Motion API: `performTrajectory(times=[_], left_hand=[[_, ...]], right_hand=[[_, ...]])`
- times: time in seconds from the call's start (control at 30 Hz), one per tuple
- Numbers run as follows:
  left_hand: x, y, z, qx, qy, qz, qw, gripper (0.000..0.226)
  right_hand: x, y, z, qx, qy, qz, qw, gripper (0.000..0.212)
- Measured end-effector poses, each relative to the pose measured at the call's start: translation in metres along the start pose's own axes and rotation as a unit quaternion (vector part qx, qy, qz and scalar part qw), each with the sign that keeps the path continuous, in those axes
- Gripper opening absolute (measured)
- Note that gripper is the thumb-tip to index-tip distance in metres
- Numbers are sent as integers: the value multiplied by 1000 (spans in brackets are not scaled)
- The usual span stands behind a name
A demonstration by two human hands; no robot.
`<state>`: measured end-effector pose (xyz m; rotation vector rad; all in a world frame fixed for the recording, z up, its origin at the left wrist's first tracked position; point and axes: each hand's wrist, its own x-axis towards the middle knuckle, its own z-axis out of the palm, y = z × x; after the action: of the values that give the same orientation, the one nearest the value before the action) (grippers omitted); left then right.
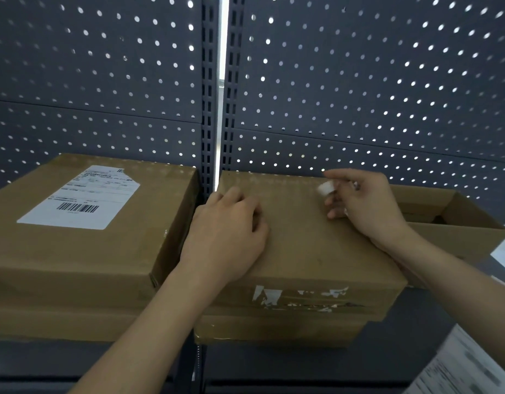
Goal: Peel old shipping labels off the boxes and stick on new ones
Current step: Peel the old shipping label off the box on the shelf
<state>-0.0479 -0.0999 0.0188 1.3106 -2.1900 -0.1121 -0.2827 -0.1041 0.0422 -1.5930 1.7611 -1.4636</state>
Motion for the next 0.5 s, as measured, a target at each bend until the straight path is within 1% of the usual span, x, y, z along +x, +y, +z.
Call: performTrajectory(times=[0.07,0.13,0.23,0.3,0.43,0.5], left_hand=[[0,-1,0,1,1,-1,1000,30],[0,-1,0,1,1,-2,1000,30],[0,-1,0,1,3,-1,1000,31],[0,-1,1,0,5,0,1000,31],[0,-4,1,1,8,5,1000,31],[-1,-5,1,-2,5,8,1000,30]], right_hand=[[5,3,-5,4,47,-19,999,32],[4,5,-8,30,56,-16,998,35],[1,4,-9,108,52,29,992,35],[2,2,-8,135,45,45,989,35],[2,-4,-7,144,8,47,988,39],[0,-6,-8,152,8,49,987,39]])
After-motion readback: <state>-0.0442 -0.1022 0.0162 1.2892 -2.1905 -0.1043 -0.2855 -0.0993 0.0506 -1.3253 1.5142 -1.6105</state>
